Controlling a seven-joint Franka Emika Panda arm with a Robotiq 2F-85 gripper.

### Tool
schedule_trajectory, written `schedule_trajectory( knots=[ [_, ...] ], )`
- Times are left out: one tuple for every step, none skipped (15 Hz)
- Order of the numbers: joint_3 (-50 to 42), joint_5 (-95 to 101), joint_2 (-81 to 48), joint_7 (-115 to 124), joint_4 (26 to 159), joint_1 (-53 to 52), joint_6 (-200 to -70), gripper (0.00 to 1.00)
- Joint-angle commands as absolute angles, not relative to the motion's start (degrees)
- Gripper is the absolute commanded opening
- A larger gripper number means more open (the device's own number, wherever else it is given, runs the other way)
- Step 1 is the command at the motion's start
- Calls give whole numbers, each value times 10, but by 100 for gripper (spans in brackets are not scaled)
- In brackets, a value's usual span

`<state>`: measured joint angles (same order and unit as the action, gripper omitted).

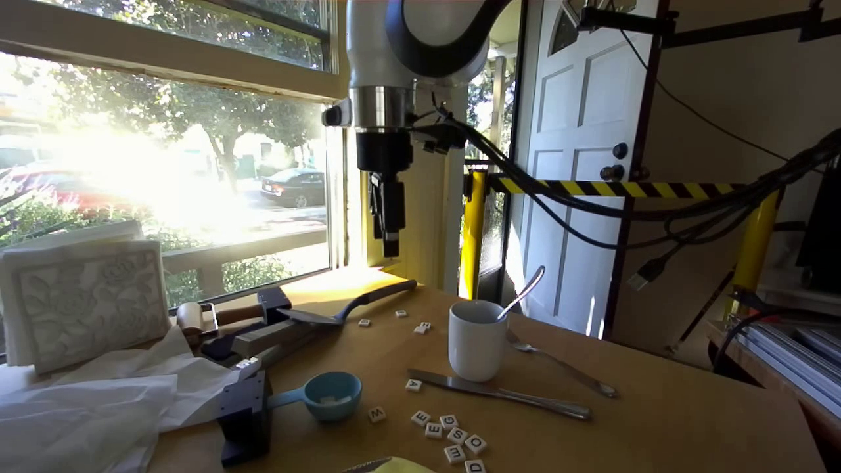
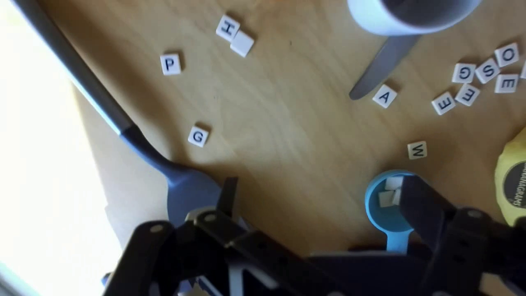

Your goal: Put the blocks inside the blue cup

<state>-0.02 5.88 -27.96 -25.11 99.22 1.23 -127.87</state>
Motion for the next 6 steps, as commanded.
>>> schedule_trajectory(
  knots=[
    [-12, 61, -188, -153, 1091, 14, -1247, 100],
    [0, 62, -239, -197, 1031, 20, -1257, 100],
    [-4, 62, -223, -180, 1049, 20, -1250, 100],
    [-5, 61, -211, -172, 1062, 20, -1249, 100],
    [-6, 61, -204, -167, 1070, 19, -1249, 100],
    [-6, 61, -201, -165, 1074, 19, -1249, 100]
  ],
)
